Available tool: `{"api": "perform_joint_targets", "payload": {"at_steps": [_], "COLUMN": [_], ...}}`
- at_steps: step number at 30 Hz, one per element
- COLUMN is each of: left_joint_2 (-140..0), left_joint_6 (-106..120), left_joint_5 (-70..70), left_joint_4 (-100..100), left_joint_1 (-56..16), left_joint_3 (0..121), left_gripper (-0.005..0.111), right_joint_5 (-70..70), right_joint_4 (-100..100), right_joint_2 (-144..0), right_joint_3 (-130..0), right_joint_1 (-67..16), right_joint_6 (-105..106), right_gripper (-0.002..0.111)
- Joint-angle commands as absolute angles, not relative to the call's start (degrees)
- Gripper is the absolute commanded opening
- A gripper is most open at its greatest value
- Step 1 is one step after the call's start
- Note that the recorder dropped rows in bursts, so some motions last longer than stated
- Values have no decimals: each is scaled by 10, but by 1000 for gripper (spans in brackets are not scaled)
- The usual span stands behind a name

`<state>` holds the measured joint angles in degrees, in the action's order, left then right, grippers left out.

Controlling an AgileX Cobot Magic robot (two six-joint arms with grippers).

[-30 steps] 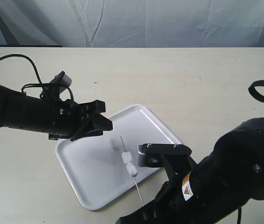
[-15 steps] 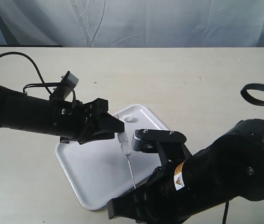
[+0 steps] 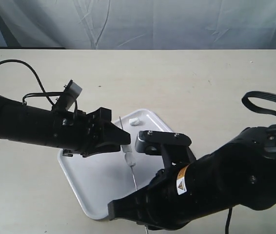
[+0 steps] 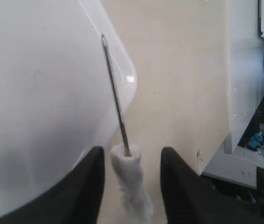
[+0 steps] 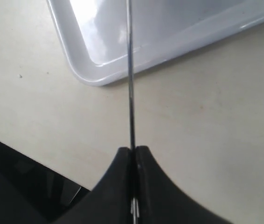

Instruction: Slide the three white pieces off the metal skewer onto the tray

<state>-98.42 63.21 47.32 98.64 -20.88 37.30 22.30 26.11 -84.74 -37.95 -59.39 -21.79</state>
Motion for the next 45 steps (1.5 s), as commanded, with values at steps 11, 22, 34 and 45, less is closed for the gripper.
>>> {"api": "perform_joint_targets", "payload": {"at_steps": [11,22,34,45], "left_joint_2": [-986,-986,-986,-986], "left_joint_6": [651,665,667,666], "left_joint_5": [487,443,451,490], "left_joint_4": [996,999,999,999], "left_joint_1": [-213,-213,-213,-213], "left_joint_3": [371,371,372,372], "left_gripper": [22,22,30,35], "right_joint_5": [182,251,246,200], "right_joint_4": [266,278,298,300], "right_joint_2": [-849,-849,-849,-849], "right_joint_3": [-379,-379,-379,-379], "right_joint_1": [-594,-594,-594,-594], "right_joint_6": [-217,-217,-210,-210], "right_gripper": [-1,-1,-1,-1]}}
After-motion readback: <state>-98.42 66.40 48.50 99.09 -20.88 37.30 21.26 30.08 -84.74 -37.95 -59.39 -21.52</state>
